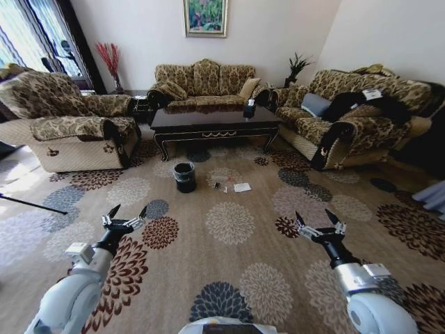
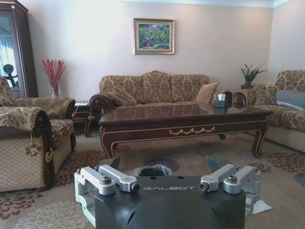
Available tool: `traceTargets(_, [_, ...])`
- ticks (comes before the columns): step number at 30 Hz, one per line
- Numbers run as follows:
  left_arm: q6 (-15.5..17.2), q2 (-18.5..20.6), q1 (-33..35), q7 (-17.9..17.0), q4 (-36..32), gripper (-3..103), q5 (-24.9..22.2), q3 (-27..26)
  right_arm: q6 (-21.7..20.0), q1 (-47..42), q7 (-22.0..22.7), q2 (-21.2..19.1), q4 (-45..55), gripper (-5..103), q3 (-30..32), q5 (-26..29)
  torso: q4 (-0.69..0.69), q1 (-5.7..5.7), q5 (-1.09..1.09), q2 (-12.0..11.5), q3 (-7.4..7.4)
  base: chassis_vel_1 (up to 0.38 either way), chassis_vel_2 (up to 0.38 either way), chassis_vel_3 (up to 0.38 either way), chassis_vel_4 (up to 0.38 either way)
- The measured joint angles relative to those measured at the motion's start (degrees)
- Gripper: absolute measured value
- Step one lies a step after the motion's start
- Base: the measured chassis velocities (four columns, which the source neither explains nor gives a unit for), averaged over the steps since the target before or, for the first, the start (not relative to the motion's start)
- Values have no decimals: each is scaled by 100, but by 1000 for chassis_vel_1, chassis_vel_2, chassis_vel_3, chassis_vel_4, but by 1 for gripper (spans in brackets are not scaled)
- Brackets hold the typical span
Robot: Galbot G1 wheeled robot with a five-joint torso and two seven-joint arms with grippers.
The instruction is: Move to the front of the table and pick up the trash from the floor, then place it into the trash bin.
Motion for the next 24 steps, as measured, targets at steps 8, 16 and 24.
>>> traceTargets(8, [-3,-37,-2,0,-23,100,12,-18,36,-40,-3,68,10,100,16,-50,0,-81,0,-187,-105,0,0,0,0])
traceTargets(16, [-10,-18,-4,1,11,100,0,-26,89,-101,-10,215,21,100,64,-96,0,-160,0,-383,-222,0,0,0,0])
traceTargets(24, [1,-36,-16,-24,-10,100,7,-5,112,-89,-23,314,11,100,19,-143,0,-239,0,-574,-335,0,0,0,0])
